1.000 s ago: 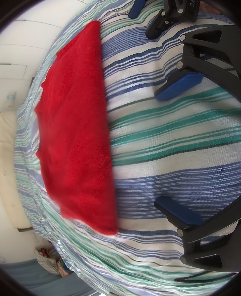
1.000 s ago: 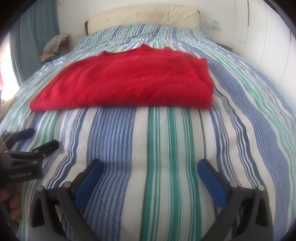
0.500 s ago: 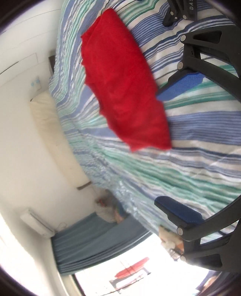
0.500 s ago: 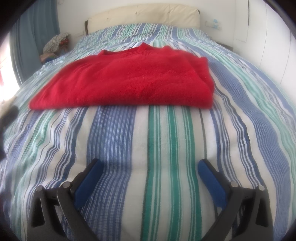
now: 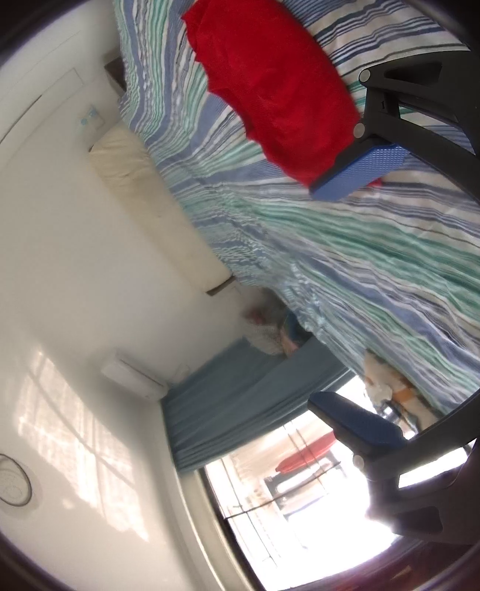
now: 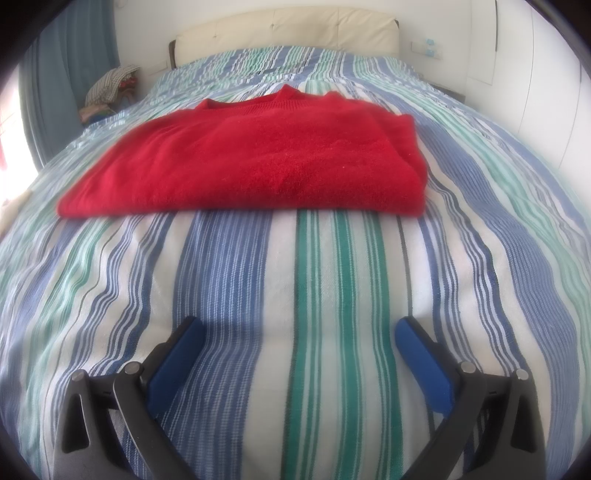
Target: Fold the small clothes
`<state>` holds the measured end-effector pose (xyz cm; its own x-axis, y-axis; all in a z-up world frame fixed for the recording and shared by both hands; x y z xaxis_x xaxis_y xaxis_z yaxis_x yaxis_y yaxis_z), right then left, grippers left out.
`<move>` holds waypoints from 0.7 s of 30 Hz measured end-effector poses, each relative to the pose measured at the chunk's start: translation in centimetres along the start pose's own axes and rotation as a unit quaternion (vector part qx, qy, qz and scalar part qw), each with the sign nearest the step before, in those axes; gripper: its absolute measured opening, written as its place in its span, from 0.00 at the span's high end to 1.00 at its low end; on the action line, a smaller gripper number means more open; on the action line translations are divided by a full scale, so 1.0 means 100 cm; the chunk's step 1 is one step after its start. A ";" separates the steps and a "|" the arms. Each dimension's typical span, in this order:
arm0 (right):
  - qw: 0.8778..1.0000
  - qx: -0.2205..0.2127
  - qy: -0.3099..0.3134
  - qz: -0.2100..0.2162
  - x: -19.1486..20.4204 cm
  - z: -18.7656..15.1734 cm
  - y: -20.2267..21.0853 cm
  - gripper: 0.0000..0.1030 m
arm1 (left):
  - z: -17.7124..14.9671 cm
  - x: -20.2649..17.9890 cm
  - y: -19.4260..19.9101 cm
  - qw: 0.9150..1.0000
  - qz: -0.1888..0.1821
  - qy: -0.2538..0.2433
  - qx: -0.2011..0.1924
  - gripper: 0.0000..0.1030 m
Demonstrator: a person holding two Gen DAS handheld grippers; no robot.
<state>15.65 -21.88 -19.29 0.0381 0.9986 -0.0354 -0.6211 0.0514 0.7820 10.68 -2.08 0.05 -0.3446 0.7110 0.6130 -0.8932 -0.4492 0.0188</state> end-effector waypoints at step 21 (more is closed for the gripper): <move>1.000 0.000 0.000 0.000 0.000 0.000 0.000 0.01 | 0.012 0.005 0.024 0.997 0.052 -0.044 -0.045 0.00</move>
<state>15.65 -21.85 -19.28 0.0377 0.9986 -0.0359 -0.6211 0.0516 0.7821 8.72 -3.48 1.31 -0.4138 0.6107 0.6751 -0.8777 -0.4646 -0.1177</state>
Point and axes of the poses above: each gripper's, at about its wrist camera, not at the fingertips, and y roughly against the way its jaws point, x to its left, z to its top, the point moved 7 cm from there along -y, roughly the way its jaws point, and after that the axes turned 4 degrees about -z, right-handed, at the moved point
